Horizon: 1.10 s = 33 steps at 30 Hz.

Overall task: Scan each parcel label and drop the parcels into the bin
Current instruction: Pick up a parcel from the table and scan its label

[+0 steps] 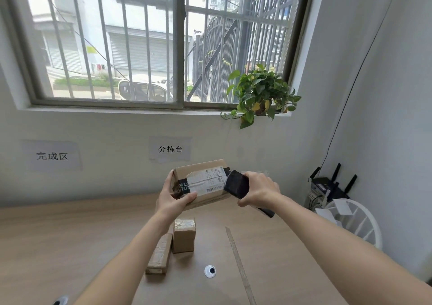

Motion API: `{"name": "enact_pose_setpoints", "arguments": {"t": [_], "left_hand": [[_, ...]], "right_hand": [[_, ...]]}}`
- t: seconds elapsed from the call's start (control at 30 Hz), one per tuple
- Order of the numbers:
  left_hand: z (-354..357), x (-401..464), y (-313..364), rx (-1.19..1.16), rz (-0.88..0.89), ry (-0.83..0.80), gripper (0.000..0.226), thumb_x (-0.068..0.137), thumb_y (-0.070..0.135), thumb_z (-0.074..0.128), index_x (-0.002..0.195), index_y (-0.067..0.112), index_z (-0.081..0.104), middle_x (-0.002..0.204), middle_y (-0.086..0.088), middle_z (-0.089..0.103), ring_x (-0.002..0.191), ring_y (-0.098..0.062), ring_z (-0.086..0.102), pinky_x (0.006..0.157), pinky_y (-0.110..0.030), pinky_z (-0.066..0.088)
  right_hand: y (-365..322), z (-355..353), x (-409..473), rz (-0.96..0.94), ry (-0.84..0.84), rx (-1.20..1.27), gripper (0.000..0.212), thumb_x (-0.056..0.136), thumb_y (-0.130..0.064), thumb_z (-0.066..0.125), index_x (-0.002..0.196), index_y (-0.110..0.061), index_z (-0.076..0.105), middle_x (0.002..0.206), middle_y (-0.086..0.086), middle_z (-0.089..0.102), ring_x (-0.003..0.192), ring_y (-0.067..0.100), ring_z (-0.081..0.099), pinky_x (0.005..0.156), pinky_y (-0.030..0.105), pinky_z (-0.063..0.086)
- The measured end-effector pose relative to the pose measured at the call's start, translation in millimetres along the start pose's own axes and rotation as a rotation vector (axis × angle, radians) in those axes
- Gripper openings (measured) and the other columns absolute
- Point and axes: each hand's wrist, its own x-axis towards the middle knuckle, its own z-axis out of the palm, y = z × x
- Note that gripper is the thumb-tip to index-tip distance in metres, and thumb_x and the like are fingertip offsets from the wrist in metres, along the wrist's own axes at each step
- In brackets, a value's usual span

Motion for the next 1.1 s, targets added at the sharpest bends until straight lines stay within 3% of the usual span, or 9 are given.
{"name": "enact_pose_setpoints", "arguments": {"t": [0.13,0.4,0.63,0.83,1.0,1.1], "left_hand": [[-16,1,-5,0.04,0.0,0.061,0.105,0.05,0.06,0.087,0.129,0.079,0.022,0.12,0.005,0.066,0.112,-0.024,0.063,0.098,-0.053,0.052],[-35,-16,2,0.058,0.012,0.097,0.109,0.048,0.061,0.086,0.134,0.075,0.021,0.123,0.005,0.065,0.115,-0.025,0.061,0.097,-0.054,0.052],[-33,-51,20,0.055,0.032,0.151,0.11,0.047,0.06,0.086,0.135,0.072,0.021,0.127,0.01,0.063,0.117,-0.022,0.06,0.099,-0.051,0.052],[-27,-94,36,0.048,0.027,0.185,0.107,0.058,0.05,0.089,0.14,0.066,0.023,0.124,0.01,0.065,0.114,-0.023,0.062,0.098,-0.05,0.053],[-22,-142,42,-0.034,0.005,0.202,0.101,0.063,0.04,0.091,0.142,0.062,0.03,0.121,0.006,0.068,0.109,-0.021,0.066,0.076,-0.038,0.06],[-23,-178,43,-0.07,0.002,0.237,0.093,0.075,0.026,0.087,0.145,0.054,0.033,0.118,0.005,0.068,0.106,-0.021,0.067,0.081,-0.046,0.058]], "right_hand": [[0,-9,-7,-0.024,0.018,-0.077,0.068,0.062,-0.035,0.085,0.124,-0.033,0.058,0.107,-0.005,0.069,0.102,0.022,0.065,0.077,0.029,0.045],[0,-24,-25,-0.066,-0.001,-0.078,0.06,0.064,-0.033,0.081,0.12,-0.034,0.059,0.102,-0.01,0.068,0.09,0.018,0.067,0.072,0.028,0.043],[4,-38,-45,-0.152,-0.012,-0.079,0.066,0.066,-0.029,0.082,0.127,-0.031,0.057,0.108,-0.006,0.067,0.1,0.021,0.065,0.074,0.029,0.044],[18,-48,-69,-0.207,-0.017,-0.025,0.063,0.066,-0.032,0.084,0.123,-0.029,0.057,0.107,-0.005,0.065,0.099,0.021,0.063,0.078,0.031,0.047],[20,-41,-94,-0.261,-0.045,0.08,0.064,0.064,-0.034,0.083,0.123,-0.032,0.057,0.106,-0.006,0.066,0.096,0.02,0.062,0.071,0.028,0.042],[9,-30,-110,-0.302,-0.089,0.145,0.063,0.059,-0.038,0.084,0.117,-0.033,0.059,0.104,-0.008,0.066,0.096,0.019,0.063,0.075,0.032,0.052]]}}
